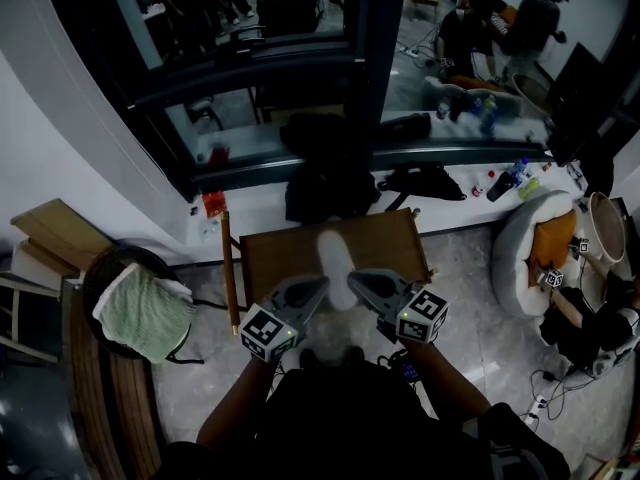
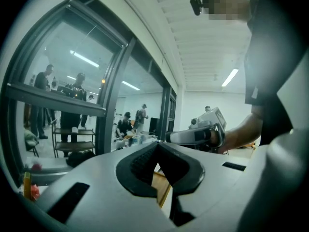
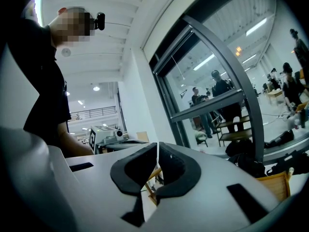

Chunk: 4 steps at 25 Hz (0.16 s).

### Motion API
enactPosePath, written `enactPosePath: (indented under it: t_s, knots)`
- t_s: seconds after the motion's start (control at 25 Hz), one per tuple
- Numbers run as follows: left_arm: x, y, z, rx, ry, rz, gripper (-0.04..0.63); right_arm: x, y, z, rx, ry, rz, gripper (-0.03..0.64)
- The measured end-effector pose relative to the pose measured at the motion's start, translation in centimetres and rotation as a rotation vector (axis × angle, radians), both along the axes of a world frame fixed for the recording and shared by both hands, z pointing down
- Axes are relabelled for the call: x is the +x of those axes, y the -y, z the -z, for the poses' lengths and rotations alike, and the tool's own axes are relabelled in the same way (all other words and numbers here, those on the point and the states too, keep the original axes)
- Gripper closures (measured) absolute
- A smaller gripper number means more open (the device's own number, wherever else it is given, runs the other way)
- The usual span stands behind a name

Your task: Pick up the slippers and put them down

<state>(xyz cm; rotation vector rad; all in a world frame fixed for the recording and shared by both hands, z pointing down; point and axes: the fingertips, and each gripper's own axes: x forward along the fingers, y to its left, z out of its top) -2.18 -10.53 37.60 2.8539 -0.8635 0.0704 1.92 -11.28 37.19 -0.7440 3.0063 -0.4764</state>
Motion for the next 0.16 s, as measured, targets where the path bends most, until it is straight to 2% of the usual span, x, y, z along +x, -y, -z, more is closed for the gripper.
enactPosePath:
  t_s: [0.16]
  knots:
    - [-0.27, -0.02, 0.12, 0.003, 0.001, -0.004, 0.589, -0.1, 0.09, 0.03, 0.003, -0.005, -0.007, 0.586]
